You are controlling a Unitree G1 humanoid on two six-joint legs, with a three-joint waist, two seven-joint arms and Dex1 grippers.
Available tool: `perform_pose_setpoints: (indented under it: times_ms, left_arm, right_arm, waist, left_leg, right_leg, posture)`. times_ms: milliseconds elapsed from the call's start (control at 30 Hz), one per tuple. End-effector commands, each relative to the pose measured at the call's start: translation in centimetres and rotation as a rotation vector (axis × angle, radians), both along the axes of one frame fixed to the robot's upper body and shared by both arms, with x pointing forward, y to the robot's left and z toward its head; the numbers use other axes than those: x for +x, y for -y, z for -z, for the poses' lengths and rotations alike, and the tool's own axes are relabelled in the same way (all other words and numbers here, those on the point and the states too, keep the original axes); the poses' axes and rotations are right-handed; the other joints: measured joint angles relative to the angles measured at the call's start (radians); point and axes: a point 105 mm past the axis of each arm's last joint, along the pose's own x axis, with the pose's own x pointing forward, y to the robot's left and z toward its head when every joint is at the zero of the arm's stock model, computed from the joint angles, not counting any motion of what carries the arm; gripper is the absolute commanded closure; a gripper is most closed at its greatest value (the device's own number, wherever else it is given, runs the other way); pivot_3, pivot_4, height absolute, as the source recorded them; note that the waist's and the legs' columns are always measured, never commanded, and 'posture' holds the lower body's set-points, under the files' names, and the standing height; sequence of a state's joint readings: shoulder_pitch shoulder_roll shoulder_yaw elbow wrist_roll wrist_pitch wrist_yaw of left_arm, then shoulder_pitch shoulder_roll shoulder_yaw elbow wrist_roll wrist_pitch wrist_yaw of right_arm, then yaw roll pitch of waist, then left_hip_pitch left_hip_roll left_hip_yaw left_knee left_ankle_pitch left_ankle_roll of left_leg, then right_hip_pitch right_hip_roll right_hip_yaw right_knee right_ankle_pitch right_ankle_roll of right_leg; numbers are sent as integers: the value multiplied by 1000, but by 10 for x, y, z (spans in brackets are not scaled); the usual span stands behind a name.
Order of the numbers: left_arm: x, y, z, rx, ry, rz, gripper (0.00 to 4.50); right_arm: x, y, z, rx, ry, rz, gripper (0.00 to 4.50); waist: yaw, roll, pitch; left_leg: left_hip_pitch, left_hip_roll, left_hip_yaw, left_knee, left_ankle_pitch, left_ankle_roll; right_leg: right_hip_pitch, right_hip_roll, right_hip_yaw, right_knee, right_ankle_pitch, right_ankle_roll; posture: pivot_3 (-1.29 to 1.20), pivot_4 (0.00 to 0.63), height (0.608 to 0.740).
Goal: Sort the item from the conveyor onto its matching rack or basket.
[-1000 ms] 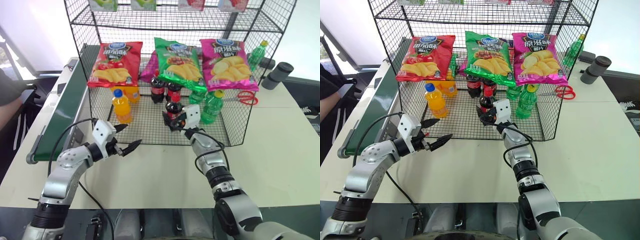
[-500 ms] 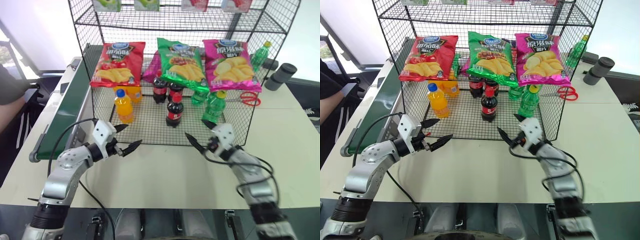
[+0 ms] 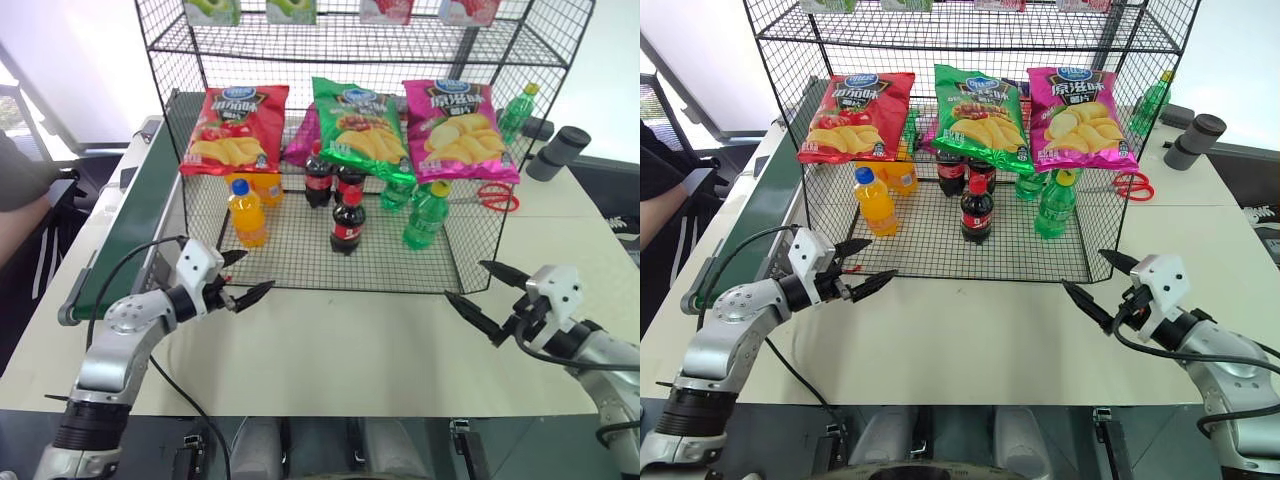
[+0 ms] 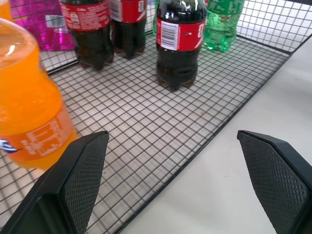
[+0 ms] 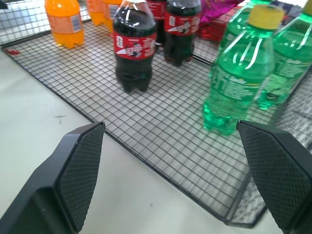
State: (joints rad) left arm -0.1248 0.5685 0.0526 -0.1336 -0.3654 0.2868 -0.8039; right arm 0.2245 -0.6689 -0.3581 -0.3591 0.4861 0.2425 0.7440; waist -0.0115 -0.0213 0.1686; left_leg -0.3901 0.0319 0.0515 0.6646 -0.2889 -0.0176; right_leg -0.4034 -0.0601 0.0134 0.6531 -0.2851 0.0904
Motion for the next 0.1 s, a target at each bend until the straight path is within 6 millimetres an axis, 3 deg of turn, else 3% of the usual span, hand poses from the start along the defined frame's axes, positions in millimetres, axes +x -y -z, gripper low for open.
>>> perform_pose_setpoints:
  times_ms: [33, 100]
  left_arm:
    - [-1, -3, -10, 10, 51, 10, 0]
    - [-2, -3, -10, 7, 52, 15, 0]
  right_arm:
    - [1, -4, -15, -9, 52, -18, 14]
    - [3, -6, -15, -6, 53, -22, 14]
  waist:
    - [0, 0, 0]
    - [0, 0, 0]
  left_leg:
    - [0, 0, 0, 0, 0, 0]
    - [0, 0, 0, 0, 0, 0]
  right_leg:
    - [0, 0, 0, 0, 0, 0]
    - [0, 0, 0, 0, 0, 0]
  posture:
    - [0, 150, 740]
    - [0, 150, 740]
